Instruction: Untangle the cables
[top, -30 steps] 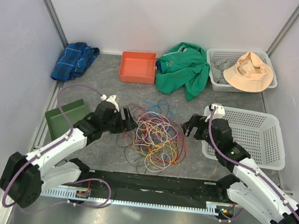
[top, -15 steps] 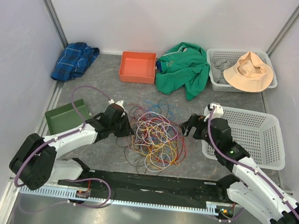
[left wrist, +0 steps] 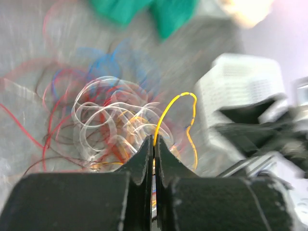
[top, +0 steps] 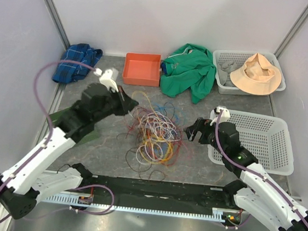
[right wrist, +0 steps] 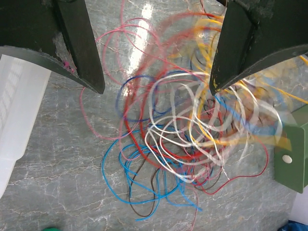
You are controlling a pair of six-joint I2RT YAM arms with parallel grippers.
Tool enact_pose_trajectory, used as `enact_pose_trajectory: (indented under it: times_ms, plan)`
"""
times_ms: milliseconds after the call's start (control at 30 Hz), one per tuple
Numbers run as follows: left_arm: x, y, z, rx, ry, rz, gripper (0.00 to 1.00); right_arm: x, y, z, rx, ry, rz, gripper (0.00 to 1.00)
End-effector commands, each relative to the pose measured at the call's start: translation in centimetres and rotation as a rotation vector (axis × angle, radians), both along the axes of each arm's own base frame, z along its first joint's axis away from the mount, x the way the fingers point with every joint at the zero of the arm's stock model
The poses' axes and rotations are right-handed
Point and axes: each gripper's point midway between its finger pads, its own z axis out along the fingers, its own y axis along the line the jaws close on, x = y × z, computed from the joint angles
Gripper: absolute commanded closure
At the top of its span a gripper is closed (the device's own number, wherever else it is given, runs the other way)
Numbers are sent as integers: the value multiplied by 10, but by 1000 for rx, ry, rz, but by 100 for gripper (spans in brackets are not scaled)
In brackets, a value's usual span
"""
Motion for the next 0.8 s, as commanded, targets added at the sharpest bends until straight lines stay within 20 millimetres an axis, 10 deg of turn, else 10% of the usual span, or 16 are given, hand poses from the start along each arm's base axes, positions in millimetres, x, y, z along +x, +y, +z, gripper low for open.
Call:
enact_pose_trajectory:
  times_ms: [0,133,300,533,767]
  plan:
    - [-6,16,85,20,-185,-2,98,9,5,25,73,-29,-33,2]
    - [-12,16,152,-17,-296,-34,98,7,12,52,190,-124,-15,2]
    - [-12,5,184,-46,-345,-88,98,-11,45,101,259,-213,219,2]
    - [12,-14,160,2,-279,-114,98,-27,70,173,449,-365,378,2]
    - [17,-22,150,-8,-256,-128,98,-32,123,175,395,-367,469,2]
